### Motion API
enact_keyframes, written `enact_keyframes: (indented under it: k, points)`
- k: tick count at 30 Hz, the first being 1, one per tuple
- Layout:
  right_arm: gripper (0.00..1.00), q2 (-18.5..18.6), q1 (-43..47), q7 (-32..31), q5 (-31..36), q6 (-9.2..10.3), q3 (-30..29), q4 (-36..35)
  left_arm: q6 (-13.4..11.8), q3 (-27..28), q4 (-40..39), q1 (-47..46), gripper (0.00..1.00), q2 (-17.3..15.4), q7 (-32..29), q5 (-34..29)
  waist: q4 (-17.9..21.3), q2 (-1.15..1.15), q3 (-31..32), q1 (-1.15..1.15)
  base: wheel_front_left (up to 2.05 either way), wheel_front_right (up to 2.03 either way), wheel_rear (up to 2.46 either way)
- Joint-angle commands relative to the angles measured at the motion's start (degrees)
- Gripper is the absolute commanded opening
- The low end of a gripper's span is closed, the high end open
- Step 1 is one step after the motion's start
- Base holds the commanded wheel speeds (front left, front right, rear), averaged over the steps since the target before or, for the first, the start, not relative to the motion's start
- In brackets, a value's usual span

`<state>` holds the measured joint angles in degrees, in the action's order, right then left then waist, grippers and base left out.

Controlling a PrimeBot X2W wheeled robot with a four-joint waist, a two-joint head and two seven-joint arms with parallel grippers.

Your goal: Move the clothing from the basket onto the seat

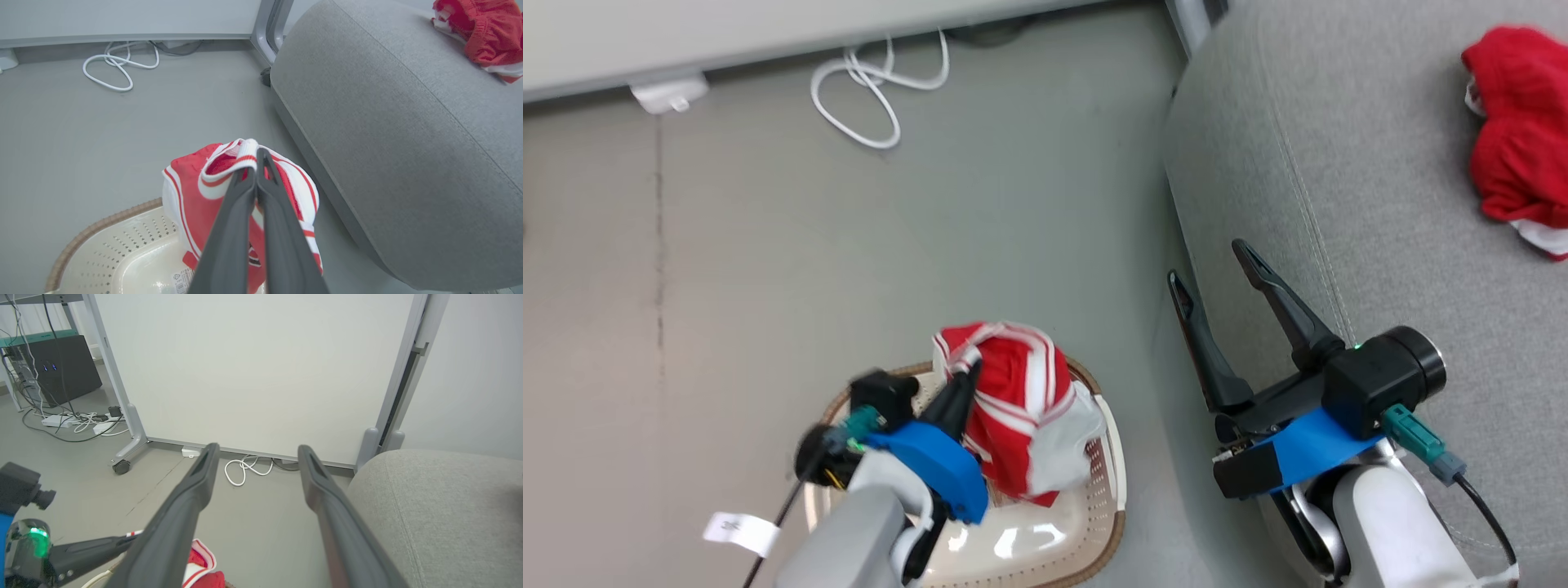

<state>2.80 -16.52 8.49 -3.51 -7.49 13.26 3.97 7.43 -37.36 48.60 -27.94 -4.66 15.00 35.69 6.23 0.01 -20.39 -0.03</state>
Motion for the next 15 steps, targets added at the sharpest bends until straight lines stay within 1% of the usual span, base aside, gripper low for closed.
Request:
enact_keyframes:
  k: [1,6,10,15]
  points:
    - [1.0,0.17,0.78,-0.26,0.12,-0.01,-0.19,-0.1,0.03,0.34,-0.36,-0.59,0.0,-0.56,0.24,0.37,0.6,-0.01,1.09,0.03,0.0,0.0,0.0]
    - [1.0,0.15,3.38,-1.85,0.16,-0.01,-0.88,-0.91,0.05,0.63,-5.87,1.42,0.0,-2.79,0.21,1.08,-1.5,-0.01,5.94,0.03,0.0,0.0,0.0]
    - [1.0,0.15,5.21,-2.68,-0.34,-0.01,-1.47,-1.42,0.06,1.58,-9.75,2.88,0.0,-3.63,0.21,-0.05,-3.05,-0.01,9.11,0.03,0.0,0.0,0.0]
    - [1.0,0.15,7.46,-3.64,-0.9,-0.01,-2.19,-1.63,0.07,2.03,-13.24,1.93,0.0,-4.38,0.21,-1.76,-5.15,-0.01,12.63,0.03,0.0,0.0,0.0]
